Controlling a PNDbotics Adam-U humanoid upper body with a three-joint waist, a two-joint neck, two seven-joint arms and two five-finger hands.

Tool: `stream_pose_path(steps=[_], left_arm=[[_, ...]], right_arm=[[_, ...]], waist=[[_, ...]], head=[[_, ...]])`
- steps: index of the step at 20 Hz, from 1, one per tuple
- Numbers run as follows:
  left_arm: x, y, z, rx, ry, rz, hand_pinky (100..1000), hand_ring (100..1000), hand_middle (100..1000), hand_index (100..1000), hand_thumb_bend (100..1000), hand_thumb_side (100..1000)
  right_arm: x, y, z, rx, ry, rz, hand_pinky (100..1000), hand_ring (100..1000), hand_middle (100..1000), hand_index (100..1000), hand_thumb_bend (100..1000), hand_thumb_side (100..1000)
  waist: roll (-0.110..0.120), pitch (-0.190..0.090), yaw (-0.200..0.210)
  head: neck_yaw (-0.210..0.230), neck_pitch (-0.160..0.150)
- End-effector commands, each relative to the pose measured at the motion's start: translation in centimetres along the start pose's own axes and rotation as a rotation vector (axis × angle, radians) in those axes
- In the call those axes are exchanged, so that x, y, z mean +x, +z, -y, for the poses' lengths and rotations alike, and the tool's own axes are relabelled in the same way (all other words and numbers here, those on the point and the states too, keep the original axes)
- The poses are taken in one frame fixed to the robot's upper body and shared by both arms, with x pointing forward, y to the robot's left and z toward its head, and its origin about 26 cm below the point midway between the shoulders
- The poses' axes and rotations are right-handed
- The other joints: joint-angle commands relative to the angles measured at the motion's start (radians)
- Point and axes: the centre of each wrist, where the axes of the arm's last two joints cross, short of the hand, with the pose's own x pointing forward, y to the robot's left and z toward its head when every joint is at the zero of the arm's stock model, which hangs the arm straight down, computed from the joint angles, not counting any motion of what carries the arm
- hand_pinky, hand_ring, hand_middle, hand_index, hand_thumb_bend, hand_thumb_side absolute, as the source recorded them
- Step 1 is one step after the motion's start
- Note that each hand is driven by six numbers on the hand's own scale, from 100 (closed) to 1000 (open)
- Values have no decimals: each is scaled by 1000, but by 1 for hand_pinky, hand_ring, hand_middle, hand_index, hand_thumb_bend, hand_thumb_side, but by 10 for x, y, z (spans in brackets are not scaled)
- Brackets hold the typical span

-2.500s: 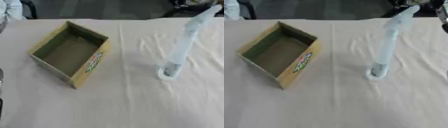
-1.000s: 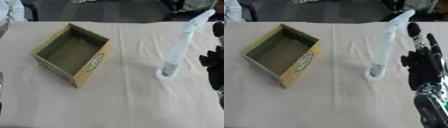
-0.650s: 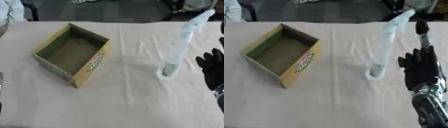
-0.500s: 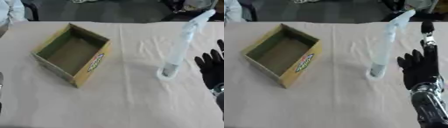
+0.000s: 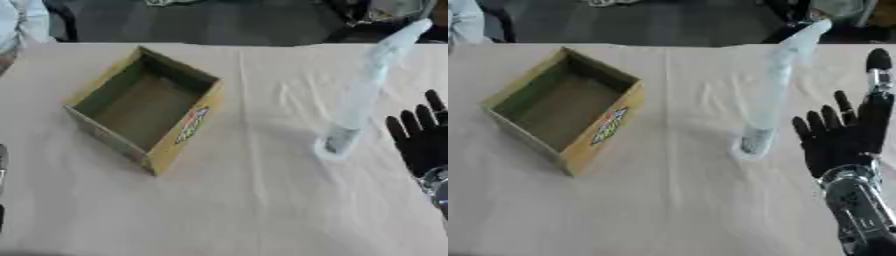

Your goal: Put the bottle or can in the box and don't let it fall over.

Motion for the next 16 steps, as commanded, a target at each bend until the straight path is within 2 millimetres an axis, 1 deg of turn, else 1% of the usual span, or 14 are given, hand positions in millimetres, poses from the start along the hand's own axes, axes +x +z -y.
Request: stream_pose_path(steps=[1, 2, 9, 16], left_arm=[[7, -4, -1, -8, -1, 26, 952, 877, 1000, 858, 178, 852], [7, -4, -1, -8, -1, 25, 953, 877, 1000, 858, 178, 852], [7, -3, -1, -12, -2, 24, 953, 877, 1000, 858, 178, 852], [6, -3, 0, -17, 0, 20, 954, 878, 1000, 858, 176, 853]], right_arm=[[9, -5, -3, -6, -34, -6, 100, 100, 100, 968, 522, 536], [8, -5, -3, -12, -43, -14, 100, 100, 100, 968, 505, 559], [2, -8, -4, -27, -76, -54, 100, 100, 100, 963, 469, 582], [-4, -10, -18, -1, -109, -73, 100, 100, 100, 956, 445, 606]], waist=[[-1, -19, 1], [-1, -19, 1], [-1, -20, 0], [1, -19, 1]], head=[[-1, -9], [-1, -10], [-2, -14], [-11, -22]])
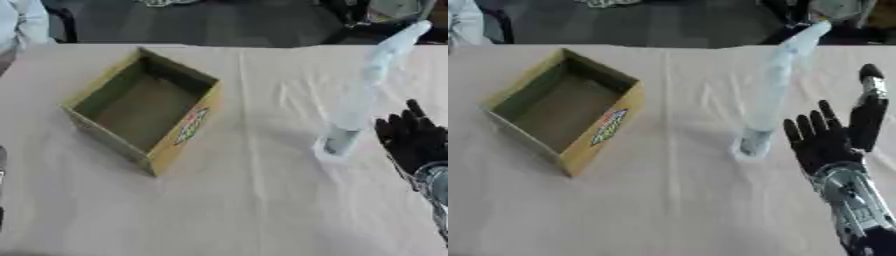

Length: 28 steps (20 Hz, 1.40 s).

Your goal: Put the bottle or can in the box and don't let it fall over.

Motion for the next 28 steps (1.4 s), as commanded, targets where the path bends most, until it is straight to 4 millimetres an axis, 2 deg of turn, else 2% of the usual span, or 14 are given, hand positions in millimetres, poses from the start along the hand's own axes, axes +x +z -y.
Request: stream_pose_path(steps=[1, 15, 28], left_arm=[[6, -3, 0, -14, 1, 22, 954, 878, 1000, 858, 176, 854], [6, -2, 0, -22, 6, 14, 958, 881, 1000, 858, 175, 854], [6, -2, 1, -25, 9, 17, 959, 882, 1000, 858, 175, 853]], right_arm=[[1, 0, -11, 27, -20, 3, 100, 100, 100, 956, 444, 607], [-2, -5, -26, 93, -75, -35, 100, 100, 100, 943, 411, 600], [-1, -5, -34, 101, -104, -49, 100, 100, 100, 943, 437, 553]], waist=[[2, -19, 1], [6, -15, 0], [6, -14, 0]], head=[[-6, -14], [-14, -13], [-9, -9]])
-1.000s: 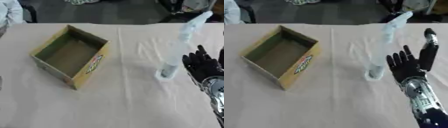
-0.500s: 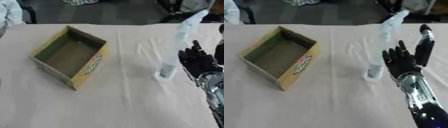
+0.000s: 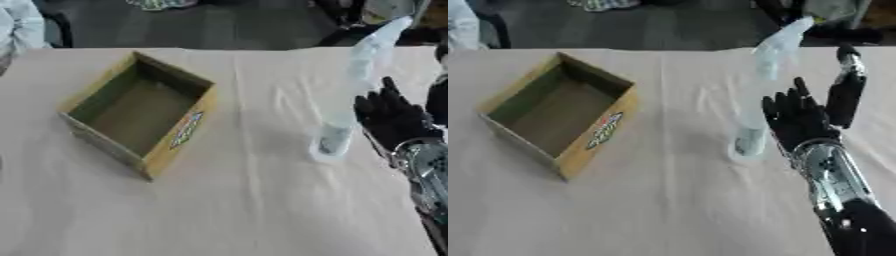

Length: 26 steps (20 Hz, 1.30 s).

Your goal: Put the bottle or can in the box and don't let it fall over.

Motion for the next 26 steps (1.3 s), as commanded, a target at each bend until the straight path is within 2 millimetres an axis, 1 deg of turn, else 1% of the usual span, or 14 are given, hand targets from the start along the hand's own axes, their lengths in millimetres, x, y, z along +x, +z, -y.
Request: stream_pose_path(steps=[1, 7, 11, 18, 26], left_arm=[[7, -3, 0, -14, 3, 28, 959, 882, 1000, 858, 175, 853], [7, -3, -1, -15, 1, 28, 960, 883, 1000, 858, 176, 853], [7, -3, -1, -14, 1, 29, 960, 883, 1000, 858, 176, 852], [7, -3, -1, -15, 0, 30, 961, 883, 1000, 858, 177, 851], [8, -3, -1, -15, 1, 32, 961, 883, 1000, 858, 177, 850]], right_arm=[[5, 5, -12, 31, -15, 8, 100, 100, 100, 943, 441, 549], [11, 22, -23, 72, 14, 3, 100, 100, 100, 941, 452, 533], [12, 29, -26, 94, 27, -10, 100, 100, 100, 941, 458, 520], [12, 37, -28, 116, 30, -34, 100, 100, 100, 941, 462, 511], [9, 39, -27, 111, 22, -58, 100, 100, 100, 945, 466, 498]], waist=[[1, -15, -1], [-1, -16, -3], [-2, -18, -3], [-4, -19, -4], [-4, -19, -4]], head=[[1, -5], [3, -5], [4, -7], [5, -7], [6, -5]])
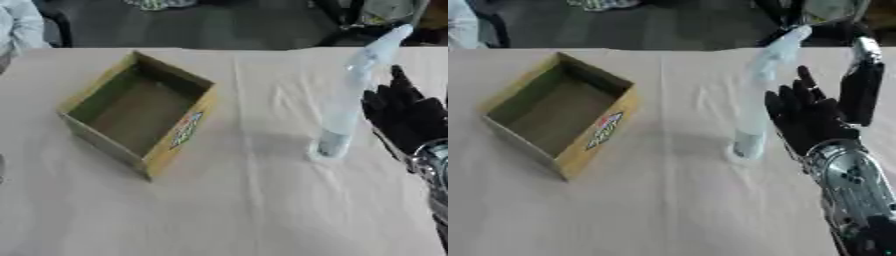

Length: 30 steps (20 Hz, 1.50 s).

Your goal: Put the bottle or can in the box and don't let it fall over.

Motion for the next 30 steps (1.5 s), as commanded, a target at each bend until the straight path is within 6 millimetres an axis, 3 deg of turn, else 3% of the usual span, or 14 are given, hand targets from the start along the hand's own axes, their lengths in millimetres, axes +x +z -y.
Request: stream_pose_path(steps=[1, 30], left_arm=[[8, -5, -2, -10, 2, 36, 962, 883, 1000, 858, 178, 850], [9, -5, -1, -8, 9, 42, 963, 884, 1000, 857, 180, 846]], right_arm=[[3, 5, -7, 33, -2, -4, 100, 100, 100, 947, 469, 494], [-4, 3, -4, 13, 8, -67, 100, 100, 100, 964, 461, 467]], waist=[[-1, -19, 0], [-5, -21, 6]], head=[[2, -4], [5, -3]])
